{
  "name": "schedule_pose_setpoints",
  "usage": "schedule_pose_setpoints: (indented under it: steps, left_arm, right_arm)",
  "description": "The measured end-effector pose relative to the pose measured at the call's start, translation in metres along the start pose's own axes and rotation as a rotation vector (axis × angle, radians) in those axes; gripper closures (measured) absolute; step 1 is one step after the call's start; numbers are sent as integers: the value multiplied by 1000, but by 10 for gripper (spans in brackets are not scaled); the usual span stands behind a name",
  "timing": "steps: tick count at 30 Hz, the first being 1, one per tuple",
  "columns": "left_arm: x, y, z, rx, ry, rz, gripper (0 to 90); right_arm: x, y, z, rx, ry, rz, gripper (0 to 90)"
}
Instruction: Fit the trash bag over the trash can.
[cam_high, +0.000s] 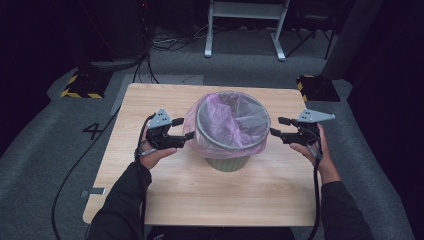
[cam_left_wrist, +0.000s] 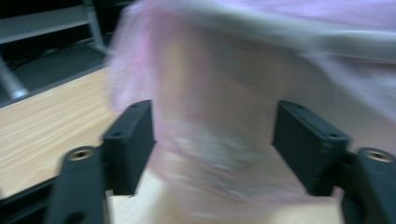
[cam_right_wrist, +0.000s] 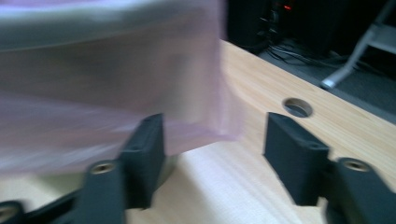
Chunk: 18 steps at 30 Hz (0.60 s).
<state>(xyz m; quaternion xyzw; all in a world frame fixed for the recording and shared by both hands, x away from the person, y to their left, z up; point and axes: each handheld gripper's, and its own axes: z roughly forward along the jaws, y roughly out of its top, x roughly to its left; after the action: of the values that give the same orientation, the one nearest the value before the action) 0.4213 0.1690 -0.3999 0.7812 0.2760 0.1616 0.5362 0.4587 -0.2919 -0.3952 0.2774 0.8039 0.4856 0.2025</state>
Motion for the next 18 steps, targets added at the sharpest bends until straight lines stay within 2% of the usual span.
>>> schedule_pose_setpoints:
  steps: [2, 3, 6, 8, 10, 12, 13, 15, 16, 17, 18]
  left_arm:
    - [-12, -1, -3, 11, -6, 47, 245]
    - [-19, -3, -5, 17, -23, 71, 230]
    - [-32, -4, -4, 36, -35, 98, 205]
    - [-38, -4, -1, 47, -32, 117, 195]
    - [-41, -4, 3, 57, -34, 119, 198]
    - [-43, -4, 9, 67, -43, 114, 221]
    - [-44, -5, 12, 75, -44, 120, 257]
    - [-47, -5, 18, 102, -24, 137, 397]
    - [-47, -6, 20, 103, -31, 141, 429]
    - [-48, -7, 21, 104, -23, 145, 495]
    - [-49, -9, 22, 117, 3, 157, 548]
  right_arm:
    - [13, 0, -8, 7, 55, -56, 334]
    - [18, 0, -11, -2, 57, -80, 324]
    - [35, -1, -18, 9, 103, -115, 254]
    - [45, -1, -19, -3, 101, -145, 235]
    - [56, 0, -17, 4, 89, -178, 211]
    - [64, 3, -15, -9, 88, -193, 227]
    - [68, 4, -13, -5, 90, -200, 261]
    - [74, 4, -8, 7, 86, -218, 356]
    - [75, 4, -6, 12, 109, -219, 423]
    - [77, 4, -5, 22, 102, -221, 499]
    - [78, 4, -4, 28, 88, -225, 584]
